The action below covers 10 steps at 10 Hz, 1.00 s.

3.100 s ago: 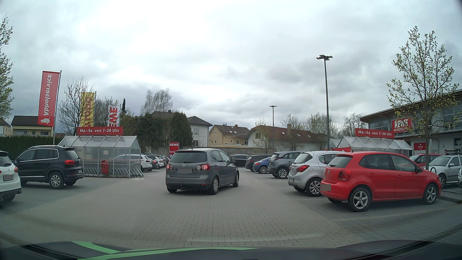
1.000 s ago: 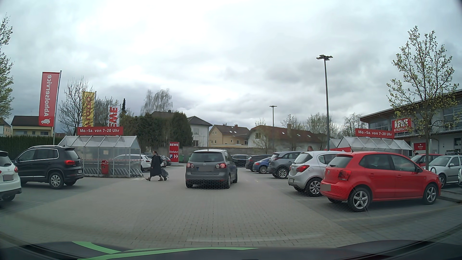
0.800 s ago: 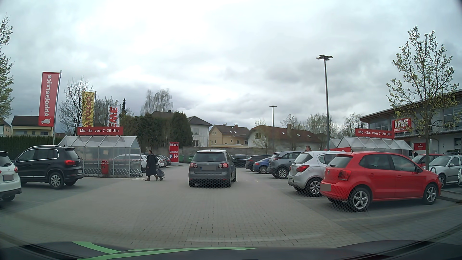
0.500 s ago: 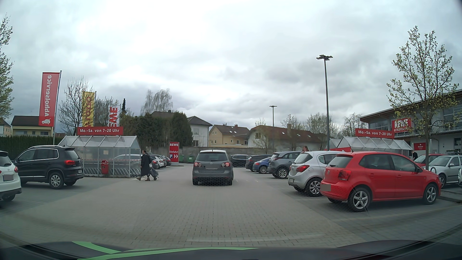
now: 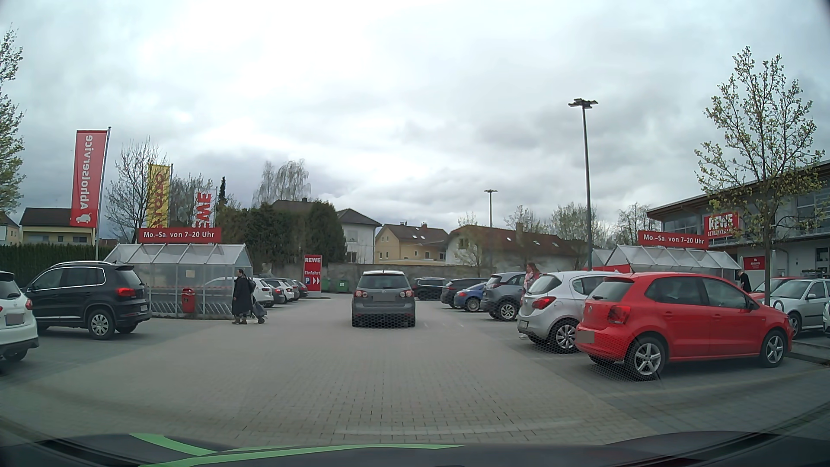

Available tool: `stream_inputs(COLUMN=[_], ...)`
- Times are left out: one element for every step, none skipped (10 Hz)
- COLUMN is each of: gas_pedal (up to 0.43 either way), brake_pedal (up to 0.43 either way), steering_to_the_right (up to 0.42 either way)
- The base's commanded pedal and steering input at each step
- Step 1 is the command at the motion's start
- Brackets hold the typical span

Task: Follow the waypoints while adhering to traffic rules and regulations

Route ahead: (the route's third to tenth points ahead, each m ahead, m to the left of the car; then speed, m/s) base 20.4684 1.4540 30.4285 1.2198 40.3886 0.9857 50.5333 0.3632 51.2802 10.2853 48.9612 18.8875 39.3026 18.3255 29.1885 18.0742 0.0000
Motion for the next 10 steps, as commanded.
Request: stream_inputs(gas_pedal=[0.0, 0.0, 0.0, 0.0, 0.0, 0.0, 0.0, 0.0, 0.0, 0.0], brake_pedal=[0.116, 0.073, 0.024, 0.0, 0.0, 0.0, 0.0, 0.0, 0.006, 0.012], steering_to_the_right=[-0.003, -0.003, -0.003, -0.003, -0.003, -0.003, -0.003, -0.003, -0.003, -0.003])
